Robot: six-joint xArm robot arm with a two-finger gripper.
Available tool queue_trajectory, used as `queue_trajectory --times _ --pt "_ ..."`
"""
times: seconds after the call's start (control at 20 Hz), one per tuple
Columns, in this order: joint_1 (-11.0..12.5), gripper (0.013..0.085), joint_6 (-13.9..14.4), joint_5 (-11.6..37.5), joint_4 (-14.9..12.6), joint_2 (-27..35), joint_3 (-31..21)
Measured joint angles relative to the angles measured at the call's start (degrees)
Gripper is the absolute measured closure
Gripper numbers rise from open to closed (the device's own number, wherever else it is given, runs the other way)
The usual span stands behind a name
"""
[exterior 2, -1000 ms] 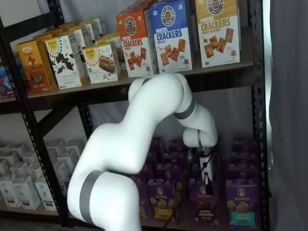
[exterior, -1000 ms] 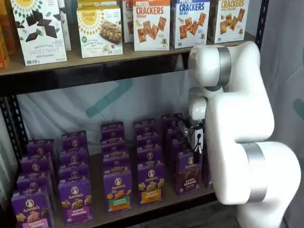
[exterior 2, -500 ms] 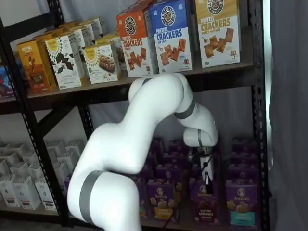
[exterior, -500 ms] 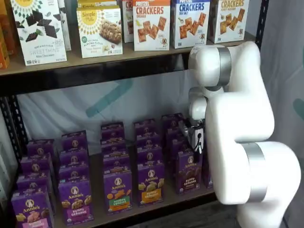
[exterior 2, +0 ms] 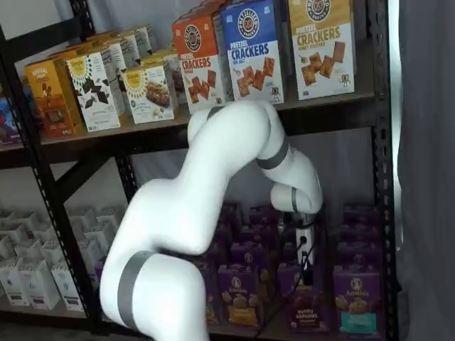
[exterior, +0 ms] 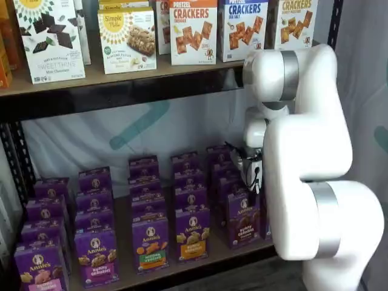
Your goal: Pick up the purple box with a brown patch in the center, on the bottom shelf, the fifth box from the left
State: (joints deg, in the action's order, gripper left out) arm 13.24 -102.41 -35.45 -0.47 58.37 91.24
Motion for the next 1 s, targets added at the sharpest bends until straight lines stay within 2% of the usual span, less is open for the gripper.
queue_trajectory --times 0.35,0.8,1.0 --pt "0.15 0.061 -1.22 0.25 1.28 -3.64 -4.5" --pt "-0.39 0.061 -0.61 -0.7 1.14 -8.23 -9.9" --pt "-0.67 0.061 -1.15 -0.28 2.08 -11.01 -13.53"
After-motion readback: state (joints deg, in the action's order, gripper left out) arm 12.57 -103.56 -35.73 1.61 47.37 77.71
